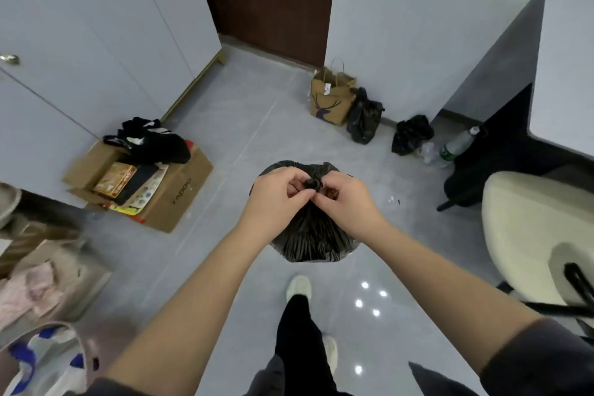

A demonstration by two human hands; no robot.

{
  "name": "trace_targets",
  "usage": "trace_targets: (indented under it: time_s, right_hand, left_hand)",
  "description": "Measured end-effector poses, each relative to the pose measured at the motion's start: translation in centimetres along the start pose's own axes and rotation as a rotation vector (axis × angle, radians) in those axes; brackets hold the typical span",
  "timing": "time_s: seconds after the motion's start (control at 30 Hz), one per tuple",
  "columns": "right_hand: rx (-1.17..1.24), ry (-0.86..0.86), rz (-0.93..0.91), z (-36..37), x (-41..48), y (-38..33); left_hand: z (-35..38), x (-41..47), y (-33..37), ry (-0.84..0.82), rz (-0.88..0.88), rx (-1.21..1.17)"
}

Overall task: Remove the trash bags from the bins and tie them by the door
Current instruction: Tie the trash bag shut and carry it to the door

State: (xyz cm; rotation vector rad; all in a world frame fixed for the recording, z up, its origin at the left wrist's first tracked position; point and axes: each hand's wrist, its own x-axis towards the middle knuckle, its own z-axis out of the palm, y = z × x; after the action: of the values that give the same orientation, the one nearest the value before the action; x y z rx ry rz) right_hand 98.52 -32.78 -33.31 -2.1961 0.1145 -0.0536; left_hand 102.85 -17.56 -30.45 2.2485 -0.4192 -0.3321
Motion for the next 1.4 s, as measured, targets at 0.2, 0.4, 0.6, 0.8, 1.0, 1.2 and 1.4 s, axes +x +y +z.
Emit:
trace_targets:
  time_s: [0.2,0.4,0.6,0.8,1.0,1.2,1.4]
  right_hand:
    - [0.023,0.063,0.084,-5.8,10.9,6.5]
    - [-0.037,0.092,0.188,-10.8,20.1,14.0]
    - [-0.068,0.022,0.240,-15.0,29.1,23.7]
    - [-0.111,-0.084,0.319,-18.1,35.0,33.8]
    - [-0.176,-0.179,0.426,-18.1,39.3,45.8]
    - [-0.273,-0.250,0.493,-16.6,42.2,57.9]
    - [-0.506,-0.384,0.440,-14.9,45.0,66.9]
  left_hand:
    - [4.3,15.0,2.1,-0.095,0.039,-0.012]
    - [9.3,28.6,4.0,-0.254,0.038,0.035]
    - [16.4,40.2,4.6,-0.307,0.027,0.116]
    - [25.1,48.7,4.5,-0.363,-0.007,0.182]
    - [35.6,55.4,1.1,-0.405,-0.094,0.135]
    - [46.4,61.0,-4.5,-0.483,-0.126,0.073]
    - [54.4,64.7,-9.5,-0.571,-0.094,0.142]
